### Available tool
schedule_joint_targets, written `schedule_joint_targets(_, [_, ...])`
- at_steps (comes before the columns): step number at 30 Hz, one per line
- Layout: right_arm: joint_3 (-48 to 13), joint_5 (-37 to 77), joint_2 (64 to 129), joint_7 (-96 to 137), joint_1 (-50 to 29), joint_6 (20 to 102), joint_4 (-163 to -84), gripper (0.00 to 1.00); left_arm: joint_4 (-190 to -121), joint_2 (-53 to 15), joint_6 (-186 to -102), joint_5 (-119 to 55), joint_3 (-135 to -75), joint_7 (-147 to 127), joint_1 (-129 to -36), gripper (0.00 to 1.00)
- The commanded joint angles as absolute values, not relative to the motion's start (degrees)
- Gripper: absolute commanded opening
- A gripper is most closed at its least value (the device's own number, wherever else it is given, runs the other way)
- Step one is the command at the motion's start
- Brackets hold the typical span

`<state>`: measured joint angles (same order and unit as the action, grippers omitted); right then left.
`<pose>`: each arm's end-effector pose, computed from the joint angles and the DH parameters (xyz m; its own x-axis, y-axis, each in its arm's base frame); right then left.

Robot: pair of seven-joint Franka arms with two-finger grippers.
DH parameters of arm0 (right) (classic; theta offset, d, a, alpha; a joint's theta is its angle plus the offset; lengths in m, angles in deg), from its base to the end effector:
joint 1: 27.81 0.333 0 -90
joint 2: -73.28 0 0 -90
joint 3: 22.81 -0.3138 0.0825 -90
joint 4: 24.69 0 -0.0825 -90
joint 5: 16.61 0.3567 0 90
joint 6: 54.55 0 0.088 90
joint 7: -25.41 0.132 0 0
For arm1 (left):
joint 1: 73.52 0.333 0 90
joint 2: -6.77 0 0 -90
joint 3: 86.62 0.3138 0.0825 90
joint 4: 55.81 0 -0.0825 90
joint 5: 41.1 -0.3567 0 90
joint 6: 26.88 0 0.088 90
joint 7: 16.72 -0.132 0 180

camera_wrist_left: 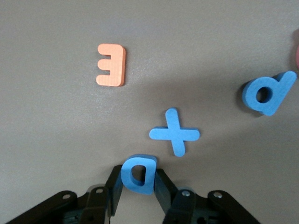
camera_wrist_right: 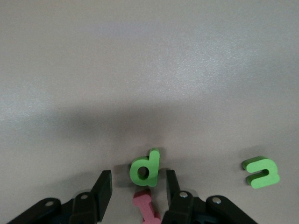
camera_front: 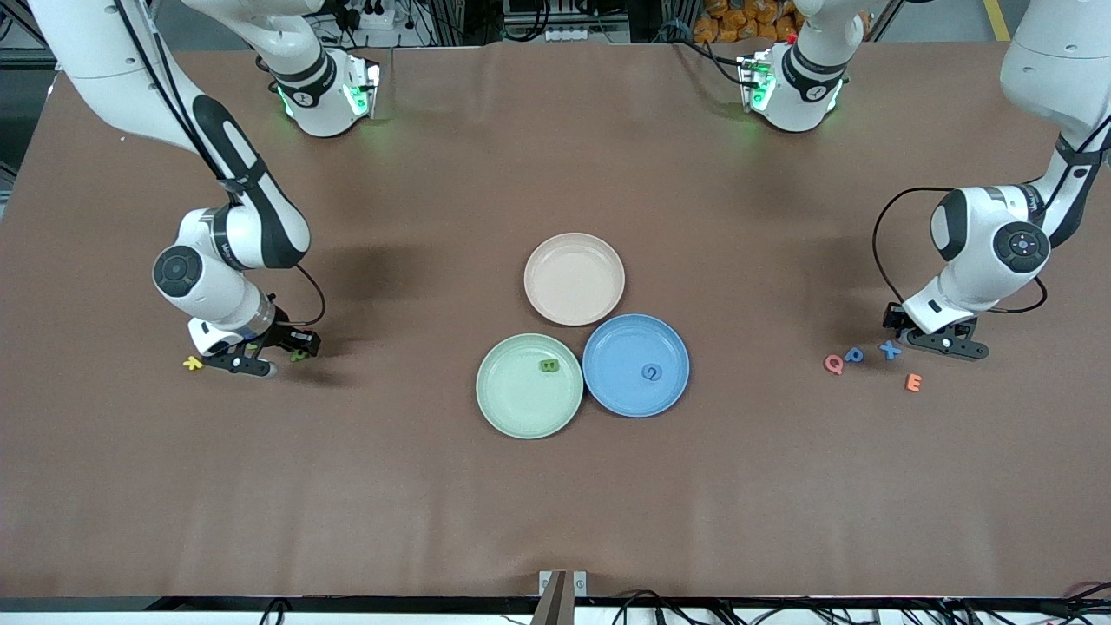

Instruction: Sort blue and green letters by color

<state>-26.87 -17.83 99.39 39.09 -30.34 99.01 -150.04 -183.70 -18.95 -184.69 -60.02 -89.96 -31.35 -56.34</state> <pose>0.5478 0.0160 0.1765 0.9793 -0.2000 0.0321 -0.1991 -0.9795 -0.0294 0.5261 0.1180 0.1718 0.9519 -0.3052 0.0269 -0.2993 -0.9451 -0.1314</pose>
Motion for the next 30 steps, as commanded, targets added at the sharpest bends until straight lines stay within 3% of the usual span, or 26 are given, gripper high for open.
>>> schedule_joint_targets(1, [-27.1,-18.7,100.3,38.4,-31.1,99.3,-149.0,0.5,-184.7,-17.6,-184.8,-58.9,-90.0,-31.8,-57.0,0.14])
schedule_joint_targets(21, [-26.6,-18.8,101.8,38.3,-31.1,99.8,-148.1,0.38,-184.2,-12.6,-178.3,-55.9,-90.0,-31.5,-59.7,0.14])
schedule_joint_targets(26, [-26.6,-18.7,101.7,38.3,-31.1,99.7,-147.9,0.18,-183.9,-11.3,-177.0,-52.6,-90.1,-31.1,-61.5,0.14])
schedule_joint_targets(29, [-26.6,-18.6,101.4,38.4,-31.0,99.4,-147.7,0.01,-183.6,-10.6,-175.6,-50.5,-90.1,-30.9,-62.9,0.13])
schedule_joint_targets(30, [-26.6,-18.5,101.3,38.5,-31.0,99.2,-147.7,0.0,-183.4,-10.4,-175.2,-49.9,-90.1,-30.5,-63.3,0.13])
